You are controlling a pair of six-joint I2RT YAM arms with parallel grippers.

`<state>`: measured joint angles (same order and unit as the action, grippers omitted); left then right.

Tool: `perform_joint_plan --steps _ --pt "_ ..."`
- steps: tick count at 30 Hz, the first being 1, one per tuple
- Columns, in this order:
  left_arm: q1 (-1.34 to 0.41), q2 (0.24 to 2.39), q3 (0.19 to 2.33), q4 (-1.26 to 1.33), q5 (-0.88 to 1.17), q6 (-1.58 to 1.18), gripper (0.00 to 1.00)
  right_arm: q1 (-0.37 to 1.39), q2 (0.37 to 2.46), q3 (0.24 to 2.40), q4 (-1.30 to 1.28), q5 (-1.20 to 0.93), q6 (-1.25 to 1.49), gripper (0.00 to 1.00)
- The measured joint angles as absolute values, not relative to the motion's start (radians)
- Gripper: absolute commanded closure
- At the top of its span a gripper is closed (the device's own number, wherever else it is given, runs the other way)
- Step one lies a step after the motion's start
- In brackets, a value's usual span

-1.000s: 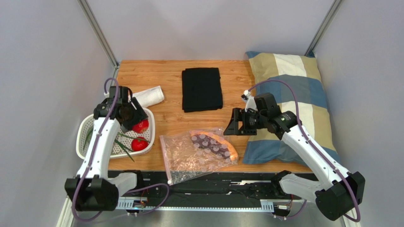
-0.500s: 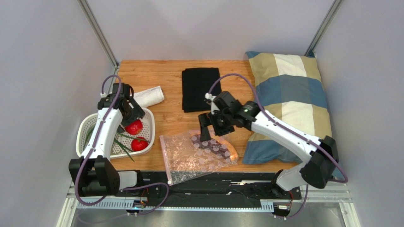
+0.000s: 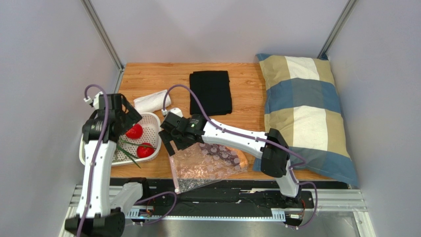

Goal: Open the zip-top bag and remove the fake food

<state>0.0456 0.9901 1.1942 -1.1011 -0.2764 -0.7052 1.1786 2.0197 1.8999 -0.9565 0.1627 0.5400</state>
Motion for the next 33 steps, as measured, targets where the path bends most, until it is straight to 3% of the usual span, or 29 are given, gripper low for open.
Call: perform_joint_plan --steps 7,13,17,19,21,22,24,27,28,33 --pt "0.008 0.69 1.309 -1.259 -0.431 -0.716 0.01 1.249 2.124 1.98 -0.992 0.255 0.579 0.0" --pt "0.007 0.658 1.232 -1.323 -0.434 -0.767 0.01 1.287 2.201 2.058 -0.992 0.282 0.595 0.07" --pt "0.007 0.635 1.206 -1.34 -0.389 -0.777 0.07 1.295 2.255 2.061 -1.008 0.299 0.614 0.28" --pt "0.007 0.601 1.207 -1.343 -0.355 -0.775 0.16 1.295 2.268 2.049 -1.01 0.309 0.617 0.52" --pt "0.007 0.567 1.207 -1.345 -0.303 -0.767 0.19 1.295 2.269 2.03 -1.013 0.321 0.614 0.7" --pt "0.007 0.554 1.207 -1.346 -0.27 -0.762 0.22 1.292 2.269 2.023 -1.013 0.325 0.616 0.85" --pt "0.007 0.537 1.195 -1.341 -0.186 -0.752 0.27 1.288 2.268 2.012 -1.013 0.331 0.616 0.98" --pt "0.007 0.521 1.119 -1.314 -0.03 -0.727 0.37 1.285 2.261 1.993 -1.013 0.338 0.608 1.0" --pt "0.007 0.514 1.069 -1.288 0.042 -0.714 0.45 1.281 2.252 1.981 -1.014 0.339 0.605 1.0" --pt "0.006 0.485 0.851 -1.166 0.373 -0.706 0.55 1.26 2.135 1.906 -1.029 0.311 0.604 1.0"
